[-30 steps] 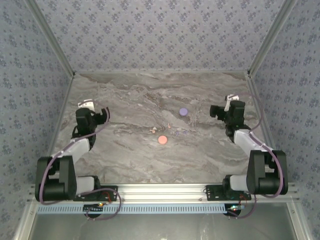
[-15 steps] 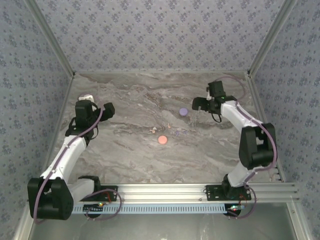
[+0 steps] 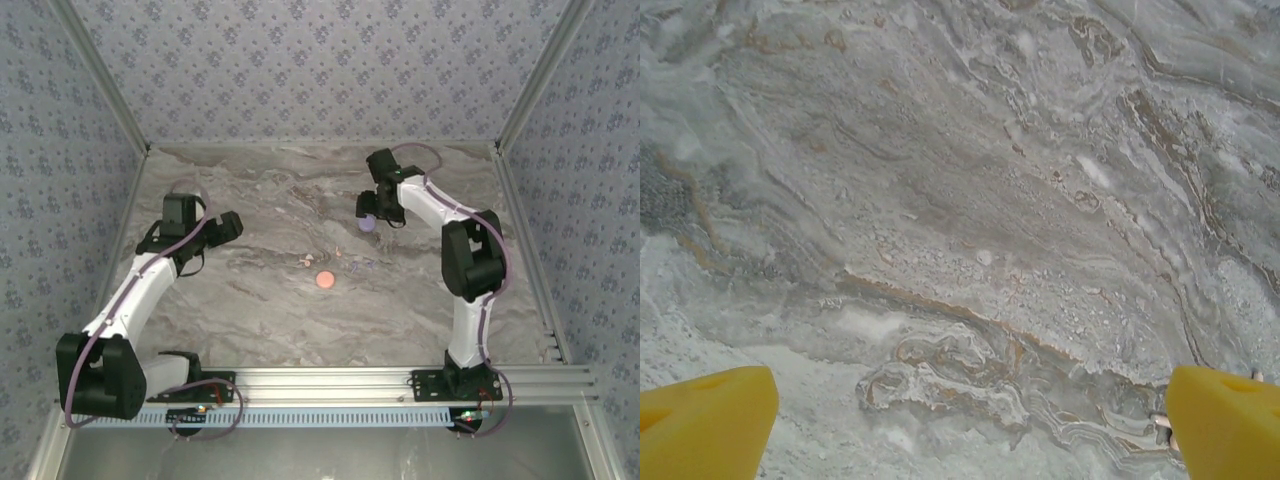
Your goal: Insert wireless bluetooth earbuds into charging case
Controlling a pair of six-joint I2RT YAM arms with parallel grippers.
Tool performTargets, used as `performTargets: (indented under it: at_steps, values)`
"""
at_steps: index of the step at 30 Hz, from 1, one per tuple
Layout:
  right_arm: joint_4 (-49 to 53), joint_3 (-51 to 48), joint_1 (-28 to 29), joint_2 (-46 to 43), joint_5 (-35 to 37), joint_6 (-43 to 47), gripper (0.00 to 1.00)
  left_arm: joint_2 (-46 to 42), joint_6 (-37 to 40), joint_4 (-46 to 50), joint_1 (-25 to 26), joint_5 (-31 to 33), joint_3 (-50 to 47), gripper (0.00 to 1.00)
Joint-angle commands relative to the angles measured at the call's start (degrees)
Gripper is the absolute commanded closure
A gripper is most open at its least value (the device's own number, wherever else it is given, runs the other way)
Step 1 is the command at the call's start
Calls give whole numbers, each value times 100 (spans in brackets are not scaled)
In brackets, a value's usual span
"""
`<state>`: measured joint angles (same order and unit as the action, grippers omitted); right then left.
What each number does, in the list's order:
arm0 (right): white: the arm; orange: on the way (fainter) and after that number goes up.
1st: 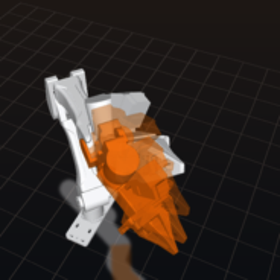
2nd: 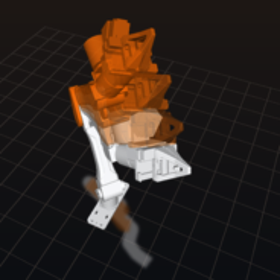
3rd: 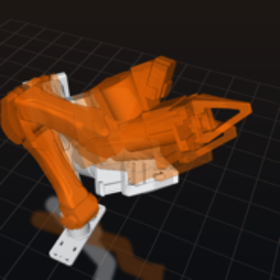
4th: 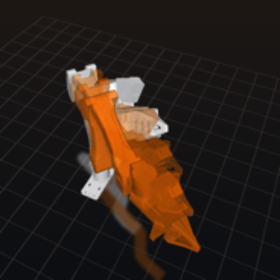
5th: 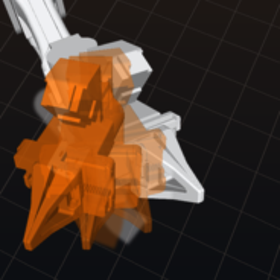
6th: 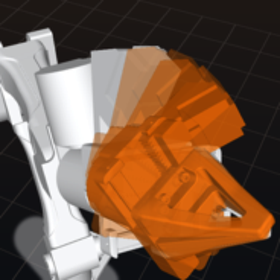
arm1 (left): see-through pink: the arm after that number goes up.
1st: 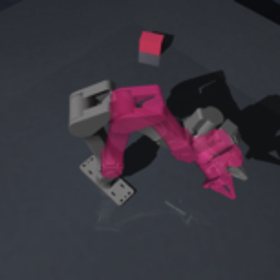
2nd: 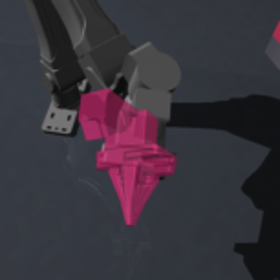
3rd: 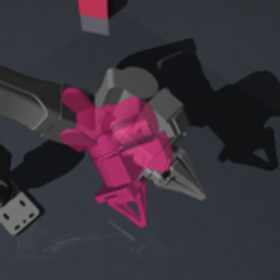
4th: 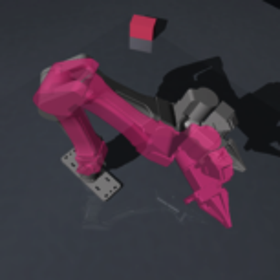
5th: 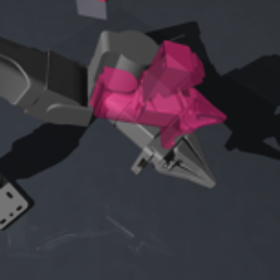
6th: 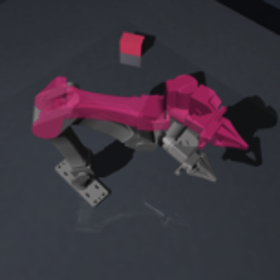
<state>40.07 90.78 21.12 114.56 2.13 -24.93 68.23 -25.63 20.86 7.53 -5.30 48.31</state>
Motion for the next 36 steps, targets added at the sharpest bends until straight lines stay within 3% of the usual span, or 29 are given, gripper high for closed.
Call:
performTargets:
  at_steps: [1, 28, 36]
  values:
    - [530, 434, 91, 327, 3, -146, 28, 39, -74, 195, 38, -163, 261, 1]
    - [1301, 1856, 216, 1767, 142, -416, 36, 83, -74, 451, 38, -258, 354, 1]
    - [1301, 2022, 199, 1969, 37, -260, 52, 111, -74, 504, 38, -243, 358, 1]
